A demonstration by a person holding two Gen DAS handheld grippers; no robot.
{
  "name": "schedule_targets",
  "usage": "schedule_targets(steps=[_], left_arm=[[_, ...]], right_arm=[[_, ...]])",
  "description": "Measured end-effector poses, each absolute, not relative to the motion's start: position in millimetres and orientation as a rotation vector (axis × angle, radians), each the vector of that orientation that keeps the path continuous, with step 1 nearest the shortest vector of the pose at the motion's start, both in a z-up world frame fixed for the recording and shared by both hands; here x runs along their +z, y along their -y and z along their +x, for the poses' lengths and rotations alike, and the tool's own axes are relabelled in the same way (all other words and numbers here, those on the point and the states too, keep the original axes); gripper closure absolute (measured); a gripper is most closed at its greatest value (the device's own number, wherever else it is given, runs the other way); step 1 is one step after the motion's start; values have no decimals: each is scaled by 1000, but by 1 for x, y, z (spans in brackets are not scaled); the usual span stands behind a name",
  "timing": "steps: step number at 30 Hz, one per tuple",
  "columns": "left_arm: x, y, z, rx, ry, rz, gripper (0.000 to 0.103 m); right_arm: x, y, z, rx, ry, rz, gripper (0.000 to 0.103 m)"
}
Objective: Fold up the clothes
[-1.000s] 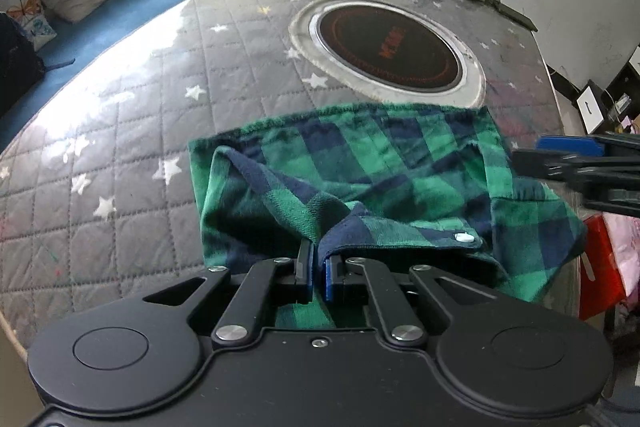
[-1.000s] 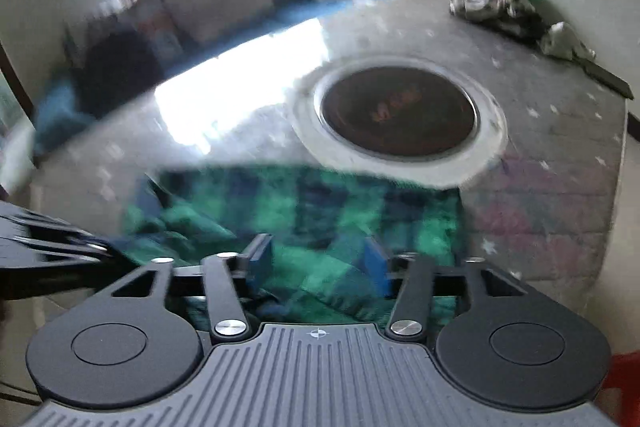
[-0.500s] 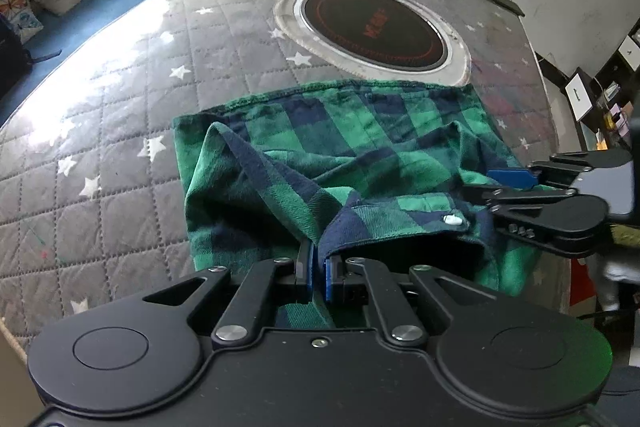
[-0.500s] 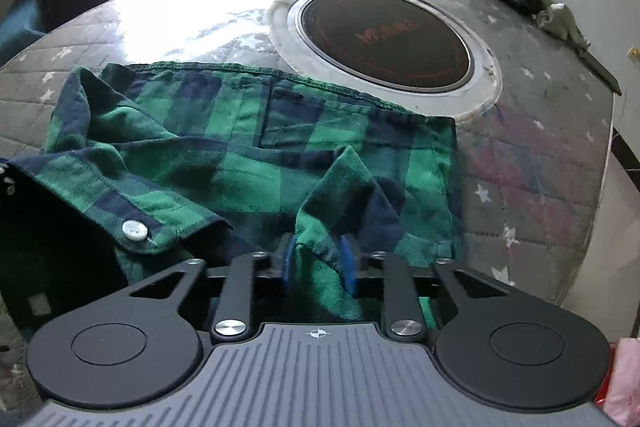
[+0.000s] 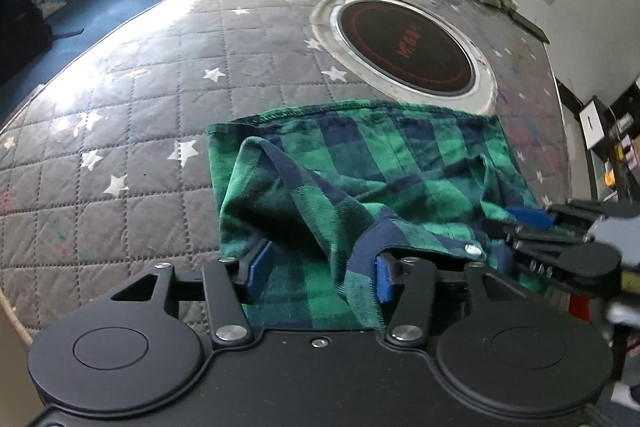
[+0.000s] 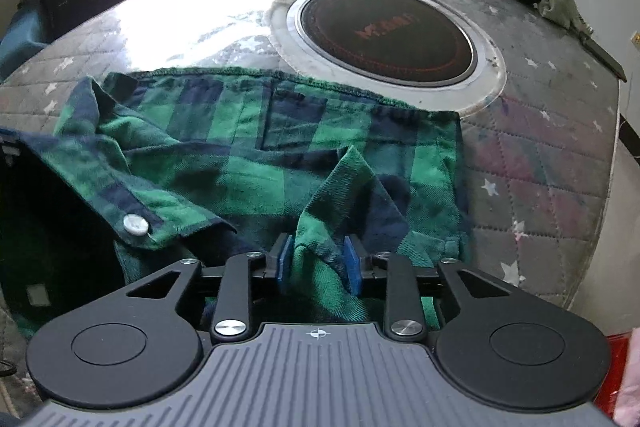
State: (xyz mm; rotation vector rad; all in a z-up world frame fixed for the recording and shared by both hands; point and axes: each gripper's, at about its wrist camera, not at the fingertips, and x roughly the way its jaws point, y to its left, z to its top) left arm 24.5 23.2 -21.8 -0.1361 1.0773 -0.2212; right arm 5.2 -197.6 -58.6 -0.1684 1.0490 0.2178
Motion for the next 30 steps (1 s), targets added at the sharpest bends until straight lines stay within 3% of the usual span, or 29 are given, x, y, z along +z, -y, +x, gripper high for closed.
schedule_targets(steps=[2, 4, 8, 15, 24, 26, 28, 30], left_arm=[[-20, -23, 31, -223, -1087, -153, 43], [-16, -26, 36, -235, -1086, -173, 32], [-10, -34, 40, -278, -1100, -192, 24], [-6, -54, 57, -225, -1135, -287, 17], [-39, -45, 105, -103, -1247, -332, 17], [-46, -44, 112, -79, -1261, -317, 23], [-54, -44, 121, -65, -1275, -296, 46], [-62, -43, 124, -59, -1298, -270, 61]], right_arm=[[-62, 197, 6, 223, -1054, -179, 77], [-62, 197, 5, 227, -1051, -179, 81], [-60, 206, 3, 235, -1045, -158, 87], [-50, 215, -14, 251, -1028, -178, 92], [-47, 221, -28, 250, -1035, -166, 92], [-47, 222, -30, 252, -1038, -162, 92], [-49, 223, -31, 251, -1043, -156, 92], [-49, 224, -31, 250, -1043, -151, 92]])
